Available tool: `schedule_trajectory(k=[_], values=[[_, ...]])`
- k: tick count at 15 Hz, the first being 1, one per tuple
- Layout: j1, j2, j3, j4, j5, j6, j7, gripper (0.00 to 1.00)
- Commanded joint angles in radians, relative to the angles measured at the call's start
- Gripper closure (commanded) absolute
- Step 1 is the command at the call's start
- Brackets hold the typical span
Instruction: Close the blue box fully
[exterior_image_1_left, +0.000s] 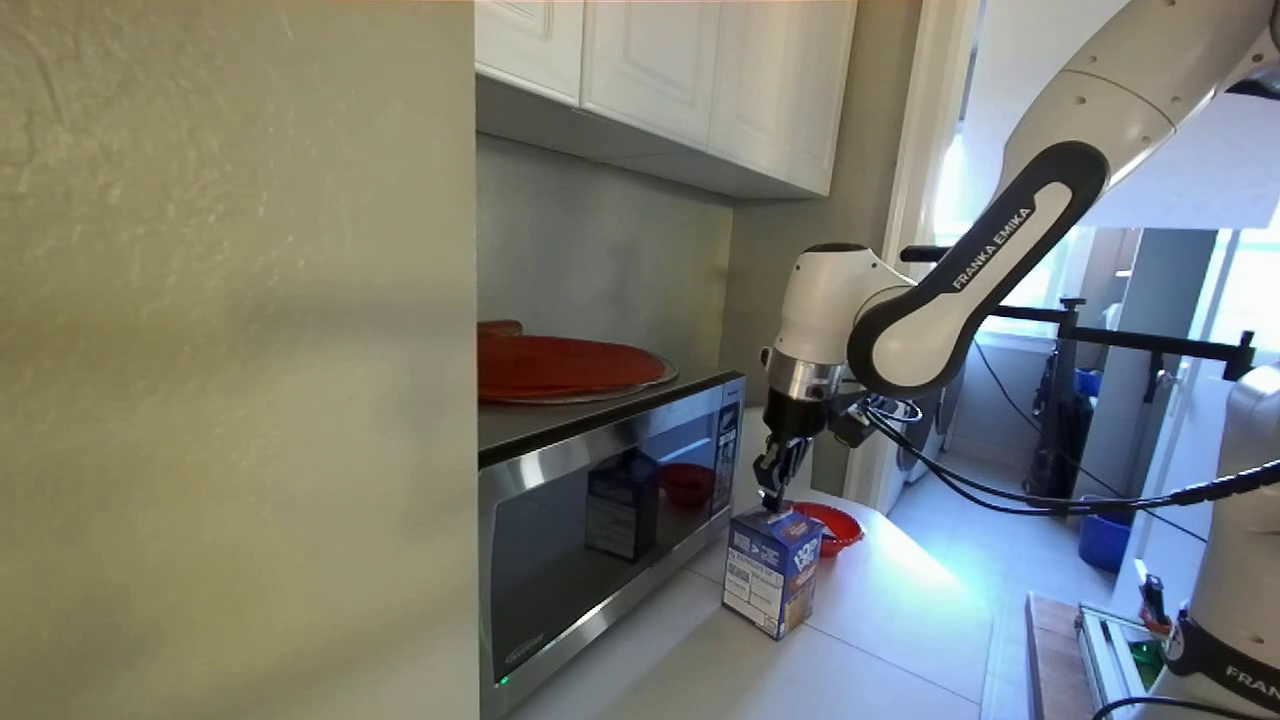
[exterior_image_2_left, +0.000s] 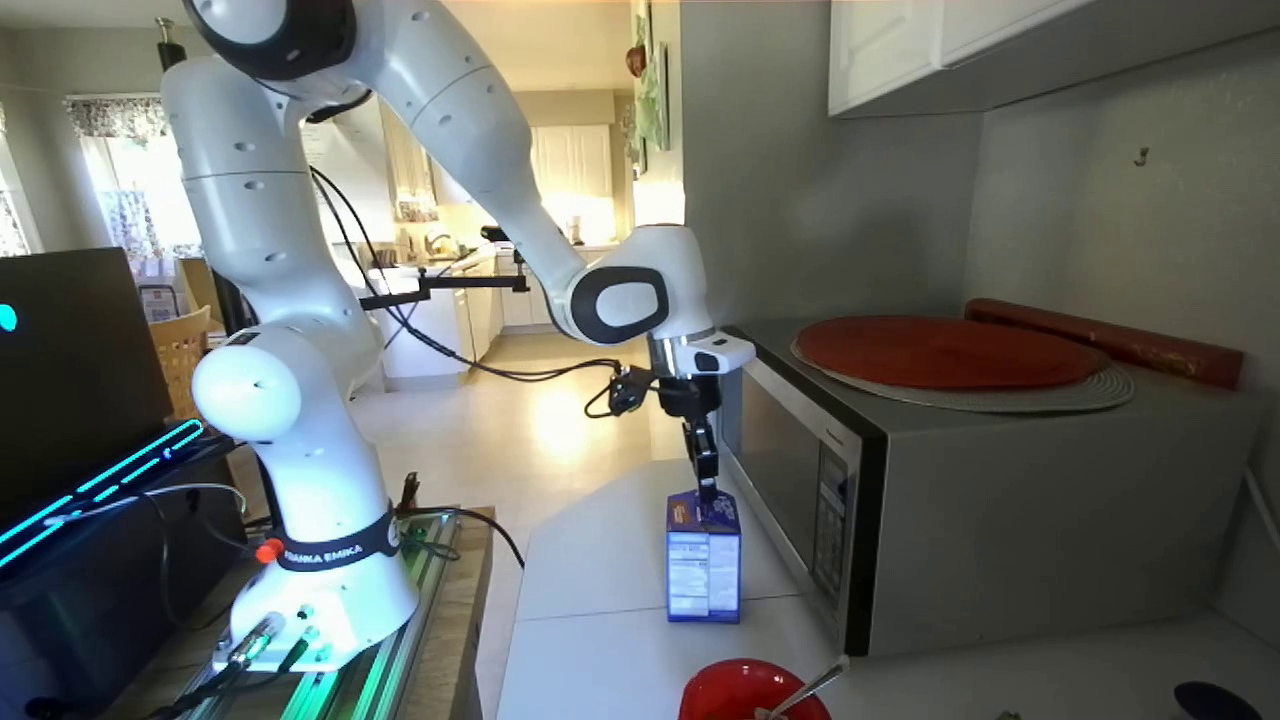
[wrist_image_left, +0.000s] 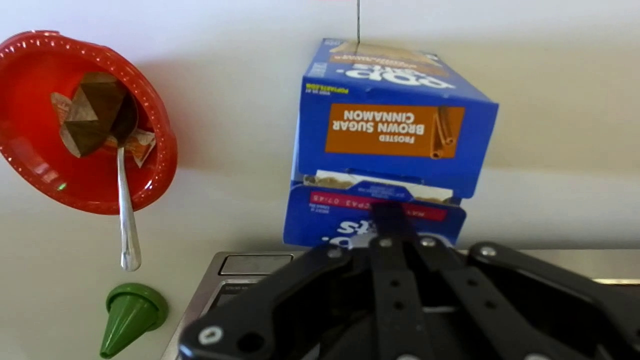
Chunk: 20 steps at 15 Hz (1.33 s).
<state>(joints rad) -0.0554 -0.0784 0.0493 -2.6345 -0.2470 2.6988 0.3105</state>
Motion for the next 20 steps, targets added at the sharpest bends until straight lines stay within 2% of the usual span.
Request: schedule_trajectory(k=[1,20], values=[[-0.002,0.046,-0.004,0.028,-0.063,0.015,0.067,1.00],[0.015,0.065,-0.024,0.015,-0.120,-0.014,0.094,1.00]])
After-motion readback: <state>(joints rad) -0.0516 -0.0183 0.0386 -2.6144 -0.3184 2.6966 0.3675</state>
